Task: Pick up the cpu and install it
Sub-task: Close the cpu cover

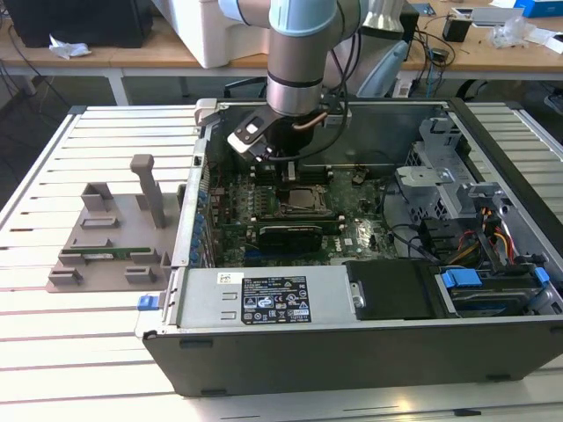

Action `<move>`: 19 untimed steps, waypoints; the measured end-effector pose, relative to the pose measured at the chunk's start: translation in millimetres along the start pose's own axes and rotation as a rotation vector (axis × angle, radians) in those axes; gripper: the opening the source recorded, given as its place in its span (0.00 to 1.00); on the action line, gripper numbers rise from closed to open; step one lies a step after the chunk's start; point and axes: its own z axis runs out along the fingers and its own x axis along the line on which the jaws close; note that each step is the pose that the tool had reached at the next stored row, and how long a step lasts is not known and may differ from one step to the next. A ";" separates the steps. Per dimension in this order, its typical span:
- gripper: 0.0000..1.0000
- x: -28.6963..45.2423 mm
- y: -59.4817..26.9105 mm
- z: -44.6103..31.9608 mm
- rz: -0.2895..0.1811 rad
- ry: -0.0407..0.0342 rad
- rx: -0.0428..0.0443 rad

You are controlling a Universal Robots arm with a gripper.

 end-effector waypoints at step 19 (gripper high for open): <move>0.11 -2.7 42.8 -36.6 0.000 -0.0009 0.0022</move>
